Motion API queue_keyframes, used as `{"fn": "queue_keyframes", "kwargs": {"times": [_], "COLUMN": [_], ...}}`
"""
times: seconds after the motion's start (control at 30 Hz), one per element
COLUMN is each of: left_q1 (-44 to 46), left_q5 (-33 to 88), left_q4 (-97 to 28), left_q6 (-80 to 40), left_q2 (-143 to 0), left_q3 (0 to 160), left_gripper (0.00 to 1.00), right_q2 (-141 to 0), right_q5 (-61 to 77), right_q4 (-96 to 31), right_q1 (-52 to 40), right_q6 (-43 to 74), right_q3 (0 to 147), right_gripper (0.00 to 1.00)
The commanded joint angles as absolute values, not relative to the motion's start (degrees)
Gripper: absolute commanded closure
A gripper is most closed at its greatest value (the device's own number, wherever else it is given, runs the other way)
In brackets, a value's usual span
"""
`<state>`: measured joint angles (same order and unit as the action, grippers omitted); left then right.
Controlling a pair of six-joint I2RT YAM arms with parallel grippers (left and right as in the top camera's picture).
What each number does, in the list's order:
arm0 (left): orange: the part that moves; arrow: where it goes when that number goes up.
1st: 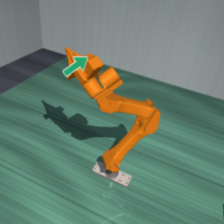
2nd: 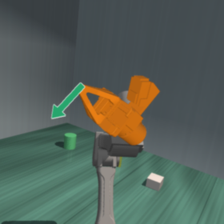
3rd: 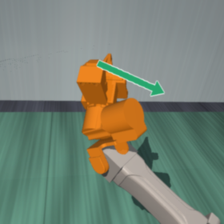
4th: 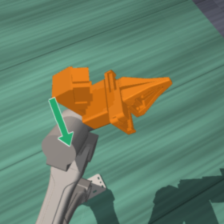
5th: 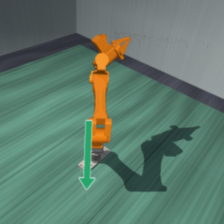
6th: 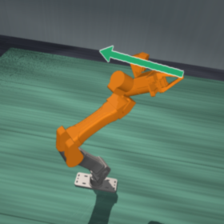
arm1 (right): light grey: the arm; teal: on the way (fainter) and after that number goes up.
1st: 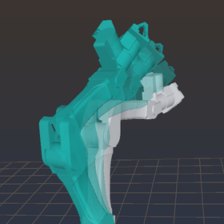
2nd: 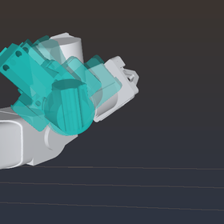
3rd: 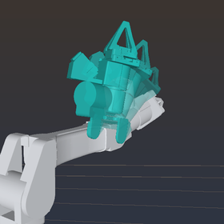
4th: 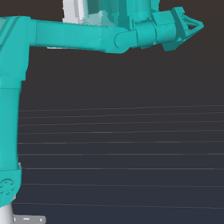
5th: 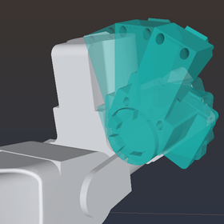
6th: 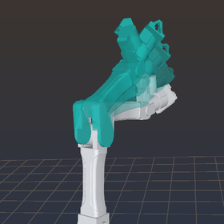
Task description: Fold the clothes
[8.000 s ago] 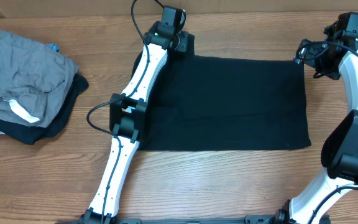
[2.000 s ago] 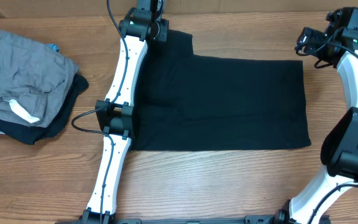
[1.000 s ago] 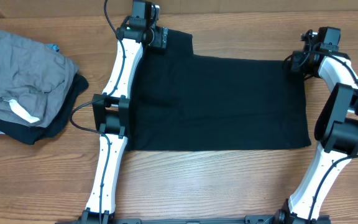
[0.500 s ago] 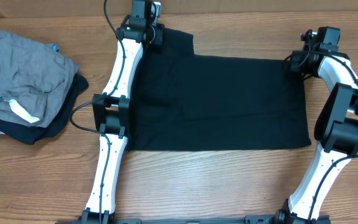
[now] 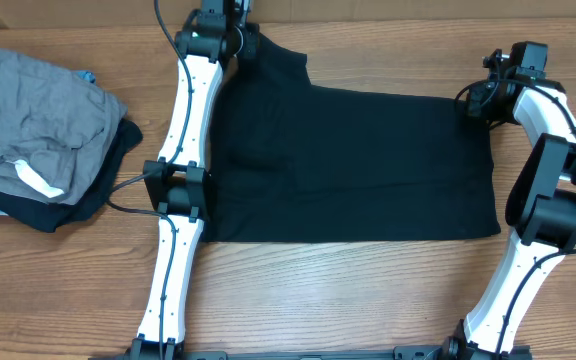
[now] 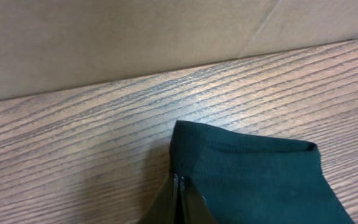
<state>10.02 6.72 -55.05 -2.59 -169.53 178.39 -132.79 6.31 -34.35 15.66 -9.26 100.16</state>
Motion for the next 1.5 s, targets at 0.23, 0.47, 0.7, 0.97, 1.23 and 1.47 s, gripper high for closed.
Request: {"fn": "queue_keyframes", "kwargs": {"times": [0.23,0.47,0.7,0.97,1.23,1.47], "left_q1": [9.6,9.6,9.7,9.7,9.7,9.8], "left_q5": [7.1,7.1,10.2,10.8,11.1,12.0], "left_q4": [-62.1,-68.0,-72.2,-81.0,-86.8,-91.8], "left_q6": [-1.7,-1.7,-1.7,-4.0,-6.5,-7.4], "left_q2": [-166.9,-161.5,-157.0,-156.5,-155.2,-153.0], "left_q3": [180.1,180.1,180.1,180.1,180.1,180.1], "left_gripper": [0.96,0.96,0.96,0.96,0.96,0.96], "right_q2": [-123.8,-122.9,-121.9,-117.0,-113.3,-111.7], "right_q5": [10.2,13.6,13.6,13.6,13.6,13.6], "right_q4": [-36.8,-39.4,-42.6,-47.4,-52.5,-58.1], "right_q1": [15.4,15.4,15.4,15.5,15.5,15.5], "right_q6": [-9.5,-9.5,-12.5,-14.9,-15.0,-15.0], "right_q3": [101.8,101.8,101.8,101.8,101.8,101.8], "right_gripper": [0.96,0.96,0.96,0.96,0.96,0.96]}}
